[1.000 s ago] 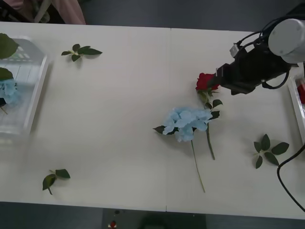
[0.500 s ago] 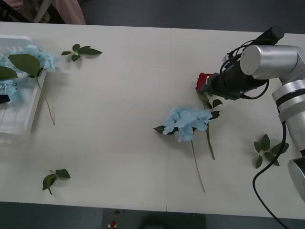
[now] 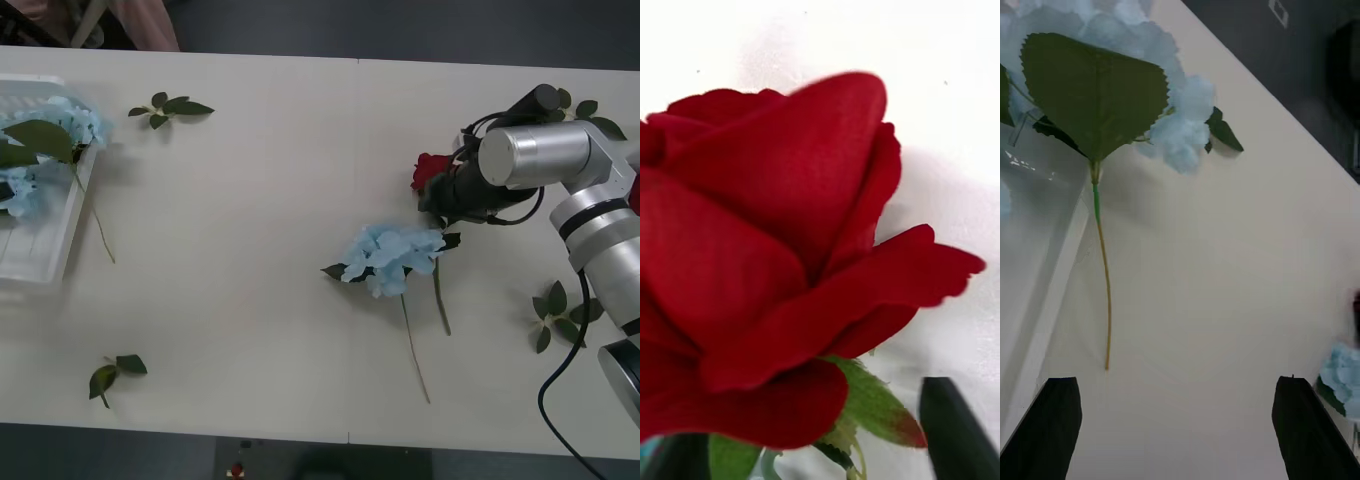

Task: Put the red flowers into the right box and the blue flowers into the left box

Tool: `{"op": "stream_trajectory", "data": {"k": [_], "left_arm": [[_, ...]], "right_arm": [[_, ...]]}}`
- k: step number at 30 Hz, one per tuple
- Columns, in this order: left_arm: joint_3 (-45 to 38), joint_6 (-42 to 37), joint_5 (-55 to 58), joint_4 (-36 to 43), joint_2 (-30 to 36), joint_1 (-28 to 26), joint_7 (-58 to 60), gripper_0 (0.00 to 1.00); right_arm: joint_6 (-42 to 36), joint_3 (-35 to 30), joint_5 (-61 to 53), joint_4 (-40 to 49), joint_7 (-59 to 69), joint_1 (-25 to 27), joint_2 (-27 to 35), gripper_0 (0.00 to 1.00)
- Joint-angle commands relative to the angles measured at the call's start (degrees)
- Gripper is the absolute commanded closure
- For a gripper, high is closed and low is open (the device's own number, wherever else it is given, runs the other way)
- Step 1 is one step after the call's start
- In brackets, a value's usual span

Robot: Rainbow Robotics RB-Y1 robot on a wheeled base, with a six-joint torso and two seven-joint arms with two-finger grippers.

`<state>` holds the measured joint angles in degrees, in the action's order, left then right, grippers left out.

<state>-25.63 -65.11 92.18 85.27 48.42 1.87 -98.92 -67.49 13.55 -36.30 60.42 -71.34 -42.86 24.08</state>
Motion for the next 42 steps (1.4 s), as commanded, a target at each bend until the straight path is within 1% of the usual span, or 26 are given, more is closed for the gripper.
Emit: {"op": "stream_trajectory", "data": {"k": [1, 4, 5, 7, 8, 11, 12, 15, 17, 20, 22, 24, 26, 29, 33, 37, 38, 41, 42], "left_arm": [[-0.9, -1.7, 2.2, 7.6, 6.6, -3.8, 2.2, 0.23], [-0.9, -2.0, 0.4, 12.4, 6.4, -3.7, 6.2, 0.18], [-0.8, -2.0, -0.6, 13.5, 6.4, -3.7, 6.9, 0.18], [0.2, -2.0, -5.3, 18.1, 6.0, -3.2, 9.7, 0.16], [0.6, -2.0, -6.4, 19.1, 5.6, -3.0, 10.4, 0.16], [3.0, -2.0, -13.3, 24.9, 1.7, -2.1, 13.5, 0.13], [3.5, -2.0, -14.8, 25.8, 0.9, -2.0, 13.5, 0.13], [6.4, -3.9, -22.3, 29.9, -3.3, -1.0, 13.9, 0.12], [8.6, -6.7, -27.4, 32.2, -7.7, 0.4, 14.2, 0.11], [10.6, -9.7, -32.7, 34.6, -12.1, 1.4, 14.5, 0.08], [12.9, -12.0, -38.1, 37.0, -16.7, 1.9, 14.5, 0.06], [15.4, -12.5, -42.0, 38.0, -19.5, 2.1, 14.0, 0.04], [19.8, -12.4, -47.4, 39.4, -21.8, 2.1, 12.5, 0.0], [24.7, -12.4, -52.5, 41.9, -22.4, 2.1, 8.4, 0.0], [28.4, -10.0, -52.1, 45.7, -19.9, 1.7, 6.4, 0.0], [33.9, -0.3, -51.0, 50.8, -13.5, -1.1, 6.2, 0.0], [34.5, 1.4, -51.0, 51.2, -12.7, -1.6, 6.2, 0.0], [37.8, 10.5, -50.8, 52.8, -8.6, -4.3, 6.2, 0.0], [38.3, 12.4, -50.8, 53.0, -7.7, -4.9, 6.2, 0.0]], "right_arm": [[0.2, -0.6, 0.5, 0.9, -0.6, -1.7, 0.2, 1.0], [0.1, -0.5, 0.4, 0.9, -0.6, -1.7, 0.2, 1.0], [0.1, -0.5, 0.5, 0.9, -0.6, -1.7, 0.2, 1.0], [0.1, -0.5, 0.3, 1.0, -0.8, -1.7, 0.2, 1.0], [0.1, -0.5, 0.3, 1.2, -0.9, -1.7, 0.3, 1.0], [-1.3, -0.9, -0.1, 2.9, -1.1, -2.1, 1.6, 1.0], [-1.9, -1.1, -0.2, 3.6, -1.1, -2.1, 2.0, 1.0], [-6.4, -3.1, -0.4, 8.2, -1.3, -2.1, 4.9, 1.0], [-10.6, -5.9, -0.8, 11.6, -1.9, -2.1, 7.7, 1.0], [-14.8, -9.1, -1.1, 13.8, -2.5, -2.1, 10.5, 1.0], [-18.6, -12.9, -1.5, 14.8, -3.3, -2.1, 13.0, 1.0], [-20.8, -16.1, -1.5, 15.1, -4.4, -2.1, 14.9, 1.0], [-23.3, -19.9, -1.3, 15.0, -7.7, -2.0, 17.8, 1.0], [-26.1, -23.7, -0.9, 14.4, -12.1, -1.4, 21.8, 1.0], [-27.5, -28.8, -1.4, 13.3, -18.0, 1.1, 26.2, 1.0], [-27.6, -36.0, -0.6, 11.7, -25.4, 5.9, 28.4, 1.0], [-27.5, -36.9, -0.4, 11.5, -26.3, 6.7, 28.6, 1.0], [-25.9, -40.6, 0.4, 10.6, -30.6, 10.8, 29.0, 1.0], [-25.5, -41.1, 0.6, 10.6, -31.4, 11.6, 29.0, 1.0]]}}
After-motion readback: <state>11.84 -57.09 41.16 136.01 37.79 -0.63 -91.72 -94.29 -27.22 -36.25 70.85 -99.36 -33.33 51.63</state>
